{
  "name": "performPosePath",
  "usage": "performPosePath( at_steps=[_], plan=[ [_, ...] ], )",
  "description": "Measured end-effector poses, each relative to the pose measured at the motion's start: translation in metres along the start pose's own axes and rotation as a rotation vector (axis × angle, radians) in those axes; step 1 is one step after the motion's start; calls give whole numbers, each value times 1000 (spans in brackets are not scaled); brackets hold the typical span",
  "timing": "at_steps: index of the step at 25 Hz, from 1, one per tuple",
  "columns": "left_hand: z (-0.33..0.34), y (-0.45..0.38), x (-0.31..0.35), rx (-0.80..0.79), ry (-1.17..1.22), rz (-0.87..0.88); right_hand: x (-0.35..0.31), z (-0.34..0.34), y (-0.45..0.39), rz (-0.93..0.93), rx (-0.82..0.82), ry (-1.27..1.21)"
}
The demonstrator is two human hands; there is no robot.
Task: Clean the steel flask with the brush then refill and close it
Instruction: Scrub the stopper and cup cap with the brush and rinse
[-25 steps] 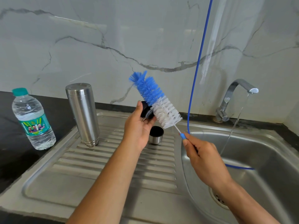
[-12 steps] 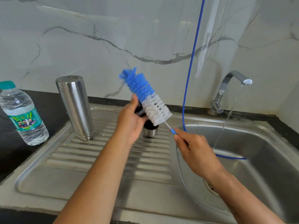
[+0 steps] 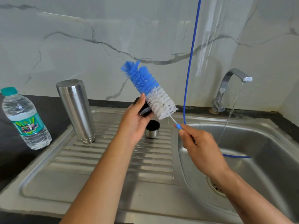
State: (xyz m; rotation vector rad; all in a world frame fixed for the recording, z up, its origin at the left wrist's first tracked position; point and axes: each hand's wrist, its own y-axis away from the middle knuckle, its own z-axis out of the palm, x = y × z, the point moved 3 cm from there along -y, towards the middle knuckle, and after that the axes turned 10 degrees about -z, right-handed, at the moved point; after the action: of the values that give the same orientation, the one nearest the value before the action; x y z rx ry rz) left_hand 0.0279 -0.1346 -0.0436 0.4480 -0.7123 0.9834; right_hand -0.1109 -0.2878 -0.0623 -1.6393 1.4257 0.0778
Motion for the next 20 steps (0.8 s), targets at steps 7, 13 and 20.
performPosePath(
  at_steps=[7,13,20],
  plan=[
    [9,2,-22,-27,-71,-109,5,-1,0,37,56,52],
    [-8,-8,2,43,107,40,2,5,1,-8,-95,22],
    [4,-3,-10,6,41,-26,4,-1,-2,-9,-31,59]
  ],
)
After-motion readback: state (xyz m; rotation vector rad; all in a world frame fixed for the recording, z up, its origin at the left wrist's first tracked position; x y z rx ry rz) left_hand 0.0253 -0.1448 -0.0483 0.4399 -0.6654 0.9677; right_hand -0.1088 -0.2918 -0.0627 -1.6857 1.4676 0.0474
